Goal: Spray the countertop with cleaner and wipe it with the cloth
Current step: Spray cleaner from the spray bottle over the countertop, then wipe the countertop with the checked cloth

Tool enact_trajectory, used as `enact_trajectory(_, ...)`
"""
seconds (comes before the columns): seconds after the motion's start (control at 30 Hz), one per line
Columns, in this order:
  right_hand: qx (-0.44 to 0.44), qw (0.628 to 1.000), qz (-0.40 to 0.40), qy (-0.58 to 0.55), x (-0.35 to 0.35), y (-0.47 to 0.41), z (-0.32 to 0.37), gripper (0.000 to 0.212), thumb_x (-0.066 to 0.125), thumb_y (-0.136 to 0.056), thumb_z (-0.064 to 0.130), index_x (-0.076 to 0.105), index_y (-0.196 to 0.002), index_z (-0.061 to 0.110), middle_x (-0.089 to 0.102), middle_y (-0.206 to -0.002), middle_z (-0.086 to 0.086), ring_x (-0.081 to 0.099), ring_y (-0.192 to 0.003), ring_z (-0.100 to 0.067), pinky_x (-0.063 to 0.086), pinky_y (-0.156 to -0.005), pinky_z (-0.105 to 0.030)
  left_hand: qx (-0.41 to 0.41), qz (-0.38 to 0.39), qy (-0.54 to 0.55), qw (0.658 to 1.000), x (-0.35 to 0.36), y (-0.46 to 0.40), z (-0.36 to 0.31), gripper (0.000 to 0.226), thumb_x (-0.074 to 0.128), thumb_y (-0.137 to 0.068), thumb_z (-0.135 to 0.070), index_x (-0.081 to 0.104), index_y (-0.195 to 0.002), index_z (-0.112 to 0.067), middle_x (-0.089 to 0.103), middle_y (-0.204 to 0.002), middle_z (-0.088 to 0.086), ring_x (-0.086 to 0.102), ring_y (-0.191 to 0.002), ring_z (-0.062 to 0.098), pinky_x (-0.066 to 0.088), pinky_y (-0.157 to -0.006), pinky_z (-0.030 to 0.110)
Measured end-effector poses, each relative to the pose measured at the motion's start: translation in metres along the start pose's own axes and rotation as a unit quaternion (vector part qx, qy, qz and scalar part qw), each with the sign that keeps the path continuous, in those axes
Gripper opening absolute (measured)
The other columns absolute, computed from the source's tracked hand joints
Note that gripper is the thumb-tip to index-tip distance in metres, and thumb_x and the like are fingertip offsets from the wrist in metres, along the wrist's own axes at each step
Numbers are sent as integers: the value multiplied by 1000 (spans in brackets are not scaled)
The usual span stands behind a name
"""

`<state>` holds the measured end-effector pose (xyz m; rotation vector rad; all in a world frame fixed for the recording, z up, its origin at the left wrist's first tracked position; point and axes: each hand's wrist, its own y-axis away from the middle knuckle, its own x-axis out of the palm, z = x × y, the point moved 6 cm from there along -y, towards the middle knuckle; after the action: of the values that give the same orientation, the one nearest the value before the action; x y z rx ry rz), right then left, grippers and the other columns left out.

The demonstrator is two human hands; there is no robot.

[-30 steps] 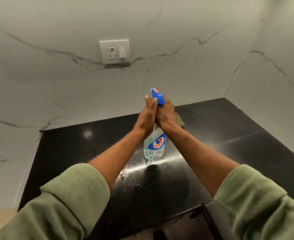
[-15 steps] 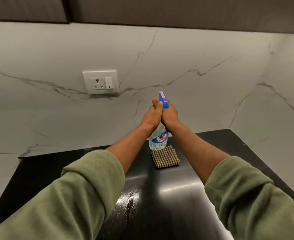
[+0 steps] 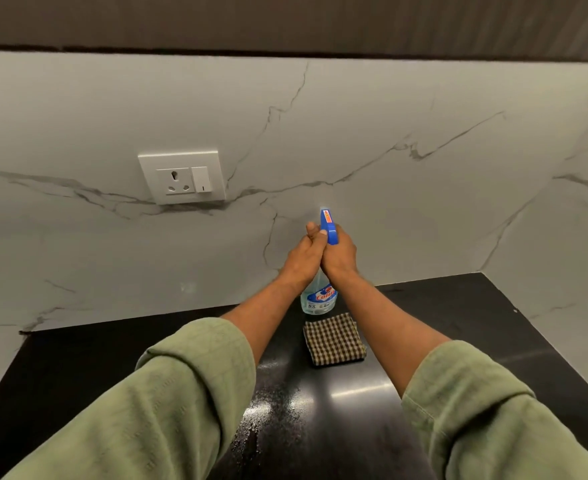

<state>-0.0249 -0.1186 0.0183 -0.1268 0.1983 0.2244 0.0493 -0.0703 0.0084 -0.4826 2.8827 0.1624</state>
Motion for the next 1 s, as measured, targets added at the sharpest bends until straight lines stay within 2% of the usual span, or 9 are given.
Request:
enact_trajectory(0.2,19,999,17,33,0,0,-17,35,68,-93,47,60,-92,13,64,-83,-2,58,-69,-9,44,-62,-17,-4,3,4,1000,7,-4,22,48,31,-108,-55,57,-135,-25,64,-121,-5,62,-115,11,46,-97,29)
enact_trajectory(0.33,43,997,8,69,-1,-3,-34,48,74,-85,55,59,-97,11,65,-93,-10,62,-76,-17,49,-65,-27,-13,-2,5,1000,9,5,25,36,33,-109,-50,59,-121,-29,64,-114,-7,60,-106,6,46,-95,28)
enact_trajectory(0.4,82,991,10,102,-3,4,-51,64,74,-81,58,57,-117,8,60,-114,-13,65,-94,-24,56,-78,-39,-21,-4,-6,1000,7,13,33,35,36,-108,-51,59,-119,-27,66,-112,-5,63,-107,10,47,-86,26)
enact_trajectory(0.47,123,979,14,159,-8,16,-71,87,68,-74,65,46,-135,7,49,-133,-14,59,-116,-33,52,-96,-55,-37,-12,-24,999,3,25,46,43,37,-107,-51,58,-125,-19,63,-117,-3,61,-110,13,44,-79,22)
enact_trajectory(0.57,177,945,35,274,-18,39,-102,105,71,-70,76,40,-143,8,43,-142,-17,48,-132,-38,40,-108,-64,-70,-11,-83,994,-2,44,74,48,33,-109,-51,53,-136,-17,53,-123,-4,51,-115,12,37,-91,28)
enact_trajectory(0.67,236,908,61,340,-27,59,-135,98,78,-75,64,38,-145,8,38,-150,-20,41,-139,-40,33,-112,-63,-99,23,-144,984,4,64,99,48,37,-109,-47,52,-142,-15,58,-136,4,50,-111,11,38,-87,27)
enact_trajectory(0.73,266,890,65,365,-33,72,-150,84,77,-84,50,38,-146,9,37,-151,-21,40,-139,-39,36,-112,-59,-119,43,-169,978,13,74,114,46,46,-107,-40,49,-145,-13,59,-140,7,55,-114,14,42,-83,24)
enact_trajectory(0.87,281,876,41,391,-37,90,-163,61,67,-93,27,39,-145,10,42,-148,-19,43,-135,-36,43,-106,-53,-190,79,-183,961,33,89,137,52,52,-102,-33,44,-150,-14,55,-146,7,56,-124,19,46,-99,32)
enact_trajectory(1.0,280,880,11,384,-36,93,-161,52,65,-94,18,44,-141,9,49,-143,-18,48,-132,-35,45,-104,-52,-210,57,-148,965,40,96,145,56,54,-102,-21,39,-155,-16,47,-154,6,51,-135,20,44,-106,32)
